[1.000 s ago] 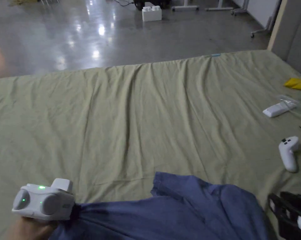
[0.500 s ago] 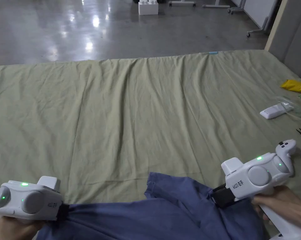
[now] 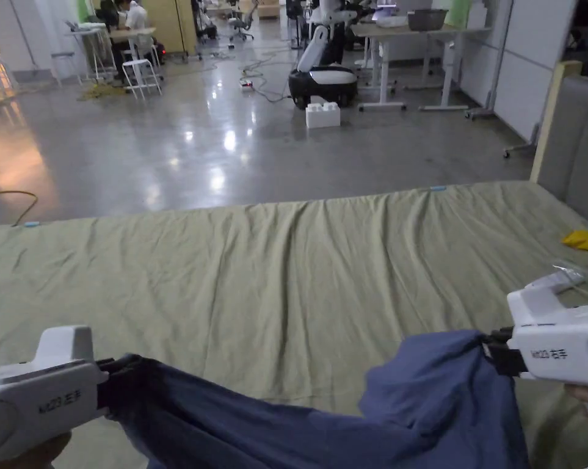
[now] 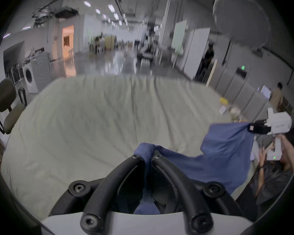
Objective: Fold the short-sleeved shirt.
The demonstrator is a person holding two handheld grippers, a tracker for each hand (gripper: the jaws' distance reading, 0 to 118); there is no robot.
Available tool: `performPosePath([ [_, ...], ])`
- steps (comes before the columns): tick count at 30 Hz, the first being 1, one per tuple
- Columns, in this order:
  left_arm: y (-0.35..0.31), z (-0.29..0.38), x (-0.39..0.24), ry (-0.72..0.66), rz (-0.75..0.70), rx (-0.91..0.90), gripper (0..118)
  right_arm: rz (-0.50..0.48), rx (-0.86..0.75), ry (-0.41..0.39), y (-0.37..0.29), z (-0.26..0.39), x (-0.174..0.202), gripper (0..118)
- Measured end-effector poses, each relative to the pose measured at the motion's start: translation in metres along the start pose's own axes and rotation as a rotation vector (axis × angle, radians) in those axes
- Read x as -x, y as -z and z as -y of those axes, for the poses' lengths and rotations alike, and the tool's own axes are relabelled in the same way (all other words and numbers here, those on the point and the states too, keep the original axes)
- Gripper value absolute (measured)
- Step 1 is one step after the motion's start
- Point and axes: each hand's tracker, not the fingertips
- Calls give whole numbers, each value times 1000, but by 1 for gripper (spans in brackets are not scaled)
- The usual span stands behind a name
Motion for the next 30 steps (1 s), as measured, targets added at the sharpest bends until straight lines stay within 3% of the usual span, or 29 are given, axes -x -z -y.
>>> performPosePath([
  [6,-111,-48,5,-39,0,-303,6,87,-328,138,-111,-40,-10,1],
  [13,-180,-101,15,-94,0,-536,6,159,-552,172,-174,-94,-20,1],
  [16,-202,-122,15,-92,3,-598,5,181,-607,149,-192,-119,-20,1],
  [21,-222,-156,2,-3,-68,-664,5,274,-738,20,-222,-161,-3,1],
  [30,-197,-193,-3,29,-132,-664,5,318,-752,-10,-204,-210,-4,1],
])
